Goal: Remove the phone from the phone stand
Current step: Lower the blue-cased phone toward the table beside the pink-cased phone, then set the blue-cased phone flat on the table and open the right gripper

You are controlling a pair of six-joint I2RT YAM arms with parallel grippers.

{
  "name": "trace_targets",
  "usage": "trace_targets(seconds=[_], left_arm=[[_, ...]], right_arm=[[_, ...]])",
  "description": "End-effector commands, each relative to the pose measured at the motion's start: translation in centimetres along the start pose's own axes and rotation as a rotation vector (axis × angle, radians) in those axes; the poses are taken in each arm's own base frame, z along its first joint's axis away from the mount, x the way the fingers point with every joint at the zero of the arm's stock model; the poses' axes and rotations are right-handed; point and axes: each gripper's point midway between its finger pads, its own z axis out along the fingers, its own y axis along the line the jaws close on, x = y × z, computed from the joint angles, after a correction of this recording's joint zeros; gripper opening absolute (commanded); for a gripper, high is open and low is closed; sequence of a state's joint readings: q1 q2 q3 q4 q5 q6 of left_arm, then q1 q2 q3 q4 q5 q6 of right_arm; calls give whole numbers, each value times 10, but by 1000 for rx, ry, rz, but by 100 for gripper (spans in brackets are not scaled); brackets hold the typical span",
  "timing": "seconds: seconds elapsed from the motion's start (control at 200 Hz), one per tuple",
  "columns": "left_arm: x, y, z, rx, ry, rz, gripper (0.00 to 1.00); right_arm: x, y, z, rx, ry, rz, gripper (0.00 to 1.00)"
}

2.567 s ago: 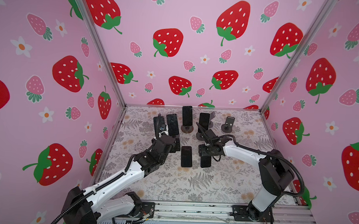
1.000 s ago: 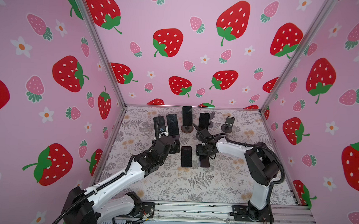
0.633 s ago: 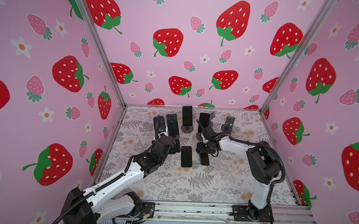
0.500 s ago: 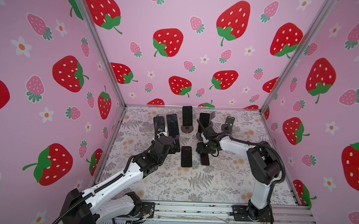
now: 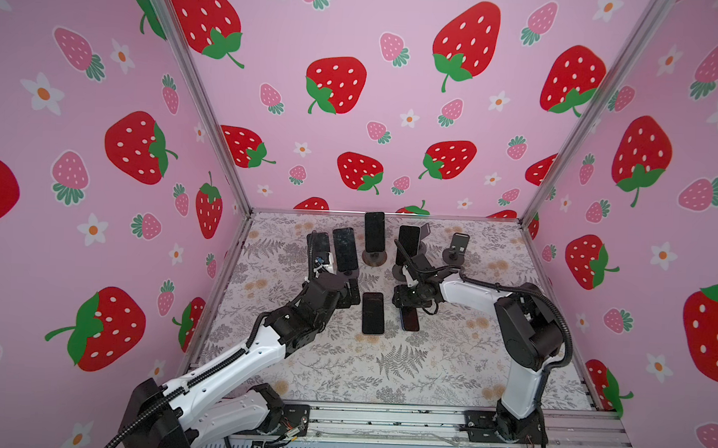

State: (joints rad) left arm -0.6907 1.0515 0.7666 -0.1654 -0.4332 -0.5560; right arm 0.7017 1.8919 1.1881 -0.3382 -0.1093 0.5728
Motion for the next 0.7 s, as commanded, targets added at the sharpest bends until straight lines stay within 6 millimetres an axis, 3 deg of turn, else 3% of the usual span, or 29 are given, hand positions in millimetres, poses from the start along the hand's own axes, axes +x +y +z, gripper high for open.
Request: trace_targets(seconds=[0.0, 0.36, 0.695], left_arm=[[-1, 3, -1, -7, -7, -32, 100], [2, 4, 0, -3, -3, -34, 100], [4, 3, -2, 22, -6, -31, 100]], right_arm=[[51, -30, 21, 82, 170, 27, 70], [54, -36, 24, 111, 169, 47, 73], [59, -65, 21, 326, 128, 93, 70]])
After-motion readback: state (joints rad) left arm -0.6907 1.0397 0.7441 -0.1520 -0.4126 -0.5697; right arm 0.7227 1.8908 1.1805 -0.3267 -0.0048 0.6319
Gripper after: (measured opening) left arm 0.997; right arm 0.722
